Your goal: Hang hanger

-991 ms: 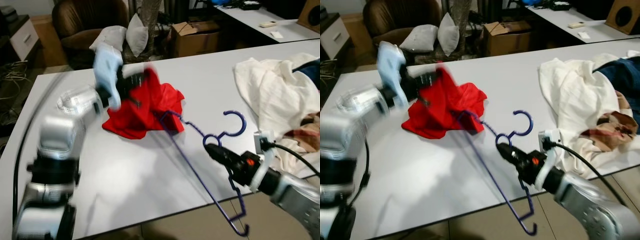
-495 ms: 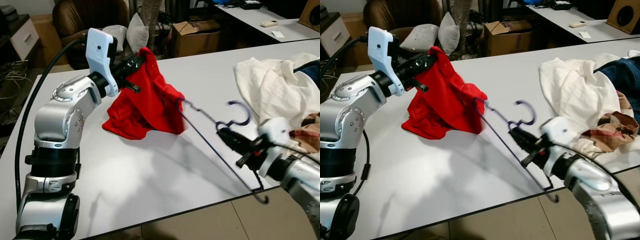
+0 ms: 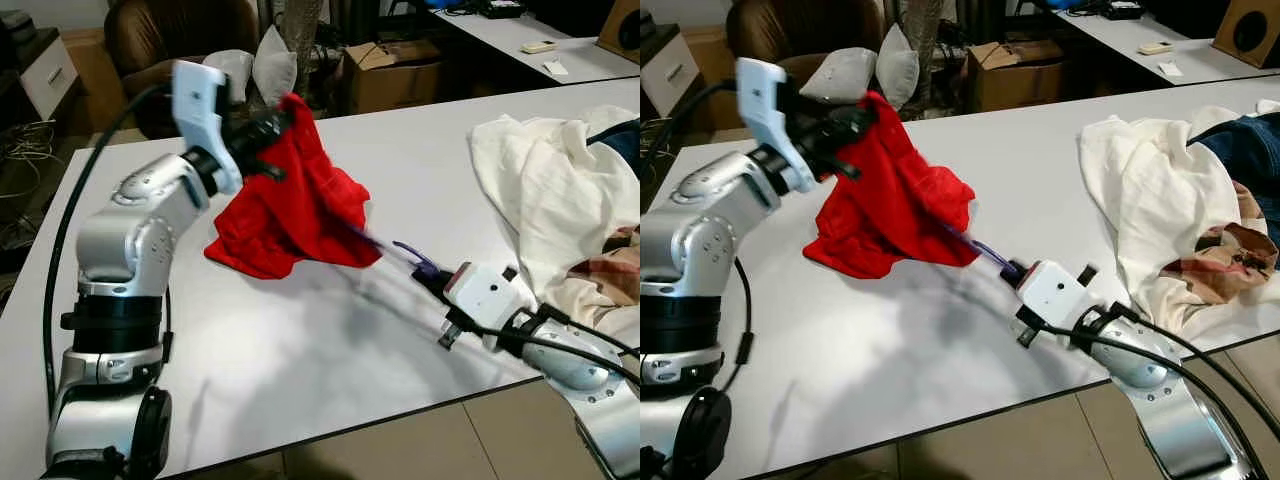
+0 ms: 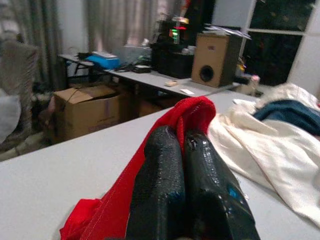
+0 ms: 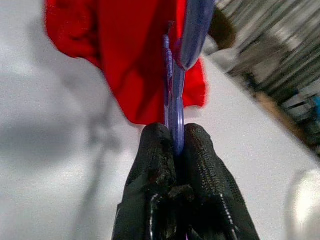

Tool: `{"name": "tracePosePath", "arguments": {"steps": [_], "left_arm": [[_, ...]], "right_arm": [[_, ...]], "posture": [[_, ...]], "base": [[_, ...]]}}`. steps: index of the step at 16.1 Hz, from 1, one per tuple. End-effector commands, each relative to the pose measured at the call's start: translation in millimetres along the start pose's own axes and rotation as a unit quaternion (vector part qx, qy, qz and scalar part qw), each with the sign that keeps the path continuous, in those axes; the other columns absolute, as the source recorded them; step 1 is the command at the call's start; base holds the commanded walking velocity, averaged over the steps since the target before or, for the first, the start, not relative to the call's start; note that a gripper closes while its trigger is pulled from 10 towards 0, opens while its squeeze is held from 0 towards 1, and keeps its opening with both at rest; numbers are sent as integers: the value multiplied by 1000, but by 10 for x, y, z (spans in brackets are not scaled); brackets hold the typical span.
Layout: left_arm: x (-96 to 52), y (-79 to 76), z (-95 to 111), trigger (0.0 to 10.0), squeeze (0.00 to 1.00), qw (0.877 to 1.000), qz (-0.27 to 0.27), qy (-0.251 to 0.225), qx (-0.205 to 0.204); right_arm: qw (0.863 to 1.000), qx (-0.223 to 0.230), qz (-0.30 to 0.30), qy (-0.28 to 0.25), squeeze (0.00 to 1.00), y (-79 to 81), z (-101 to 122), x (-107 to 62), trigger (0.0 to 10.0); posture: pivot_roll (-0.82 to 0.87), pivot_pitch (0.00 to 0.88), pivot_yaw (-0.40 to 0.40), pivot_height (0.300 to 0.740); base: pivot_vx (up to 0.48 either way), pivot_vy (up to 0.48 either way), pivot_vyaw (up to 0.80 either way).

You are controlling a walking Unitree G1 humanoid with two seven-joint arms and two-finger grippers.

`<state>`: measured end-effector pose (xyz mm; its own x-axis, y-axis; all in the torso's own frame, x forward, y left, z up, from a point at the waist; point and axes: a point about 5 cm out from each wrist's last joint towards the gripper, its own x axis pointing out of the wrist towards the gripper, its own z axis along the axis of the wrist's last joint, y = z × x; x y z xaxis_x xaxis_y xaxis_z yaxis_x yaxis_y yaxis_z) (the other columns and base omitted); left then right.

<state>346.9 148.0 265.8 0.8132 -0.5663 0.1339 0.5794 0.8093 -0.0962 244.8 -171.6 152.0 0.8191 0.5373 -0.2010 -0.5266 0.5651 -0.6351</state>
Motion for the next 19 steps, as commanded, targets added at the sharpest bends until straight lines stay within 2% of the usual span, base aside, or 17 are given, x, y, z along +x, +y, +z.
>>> {"name": "tracePosePath", "arguments": {"steps": [1,2,3,5,6,7,10,11,13,16,19], "left_arm": [[28,40,38,0,0,1000,15,-6,-5],[41,102,1,0,0,999,46,-6,-14],[47,128,-13,0,0,998,60,-4,-14],[50,130,-28,0,0,998,57,1,-13],[45,80,-47,0,0,999,35,8,-14],[50,-44,-74,0,0,1000,-3,13,-20],[85,-136,-85,0,0,999,-34,13,-28],[94,-209,-82,0,0,998,-58,12,-34],[107,-268,-62,0,0,997,-72,9,-39],[124,-198,-50,0,0,999,-42,10,-23],[78,-245,-32,0,0,997,-68,18,-15]], "right_arm": [[998,-60,-17,-21,0,-17,80,39,10000],[993,-117,-24,-15,0,25,78,53,10000],[991,-132,-34,-3,0,35,45,54,10000],[991,-117,-60,18,0,44,-34,50,10000],[993,-73,-87,26,0,35,-88,54,10000],[992,8,-122,21,0,13,-162,102,10000],[991,41,-126,8,0,-12,-202,206,10000],[993,32,-113,1,0,-26,-195,275,10000],[997,25,-70,-26,0,-1,-142,358,10000],[998,10,12,-59,0,119,-80,391,10000],[999,22,-7,-46,0,36,-126,446,10000]], "posture": [[-82,0,68,740],[-83,0,68,740],[-81,0,66,740],[-83,0,71,740],[-82,0,80,740],[-80,0,85,740],[-76,0,85,740],[-69,0,82,740],[-59,0,76,740],[-50,0,69,740],[-44,0,66,740]], "base": [[0,0,0],[0,0,0],[0,0,0],[0,0,0],[0,0,0],[0,0,0],[0,0,0],[0,0,0],[0,0,0],[0,0,0],[0,0,0]]}}
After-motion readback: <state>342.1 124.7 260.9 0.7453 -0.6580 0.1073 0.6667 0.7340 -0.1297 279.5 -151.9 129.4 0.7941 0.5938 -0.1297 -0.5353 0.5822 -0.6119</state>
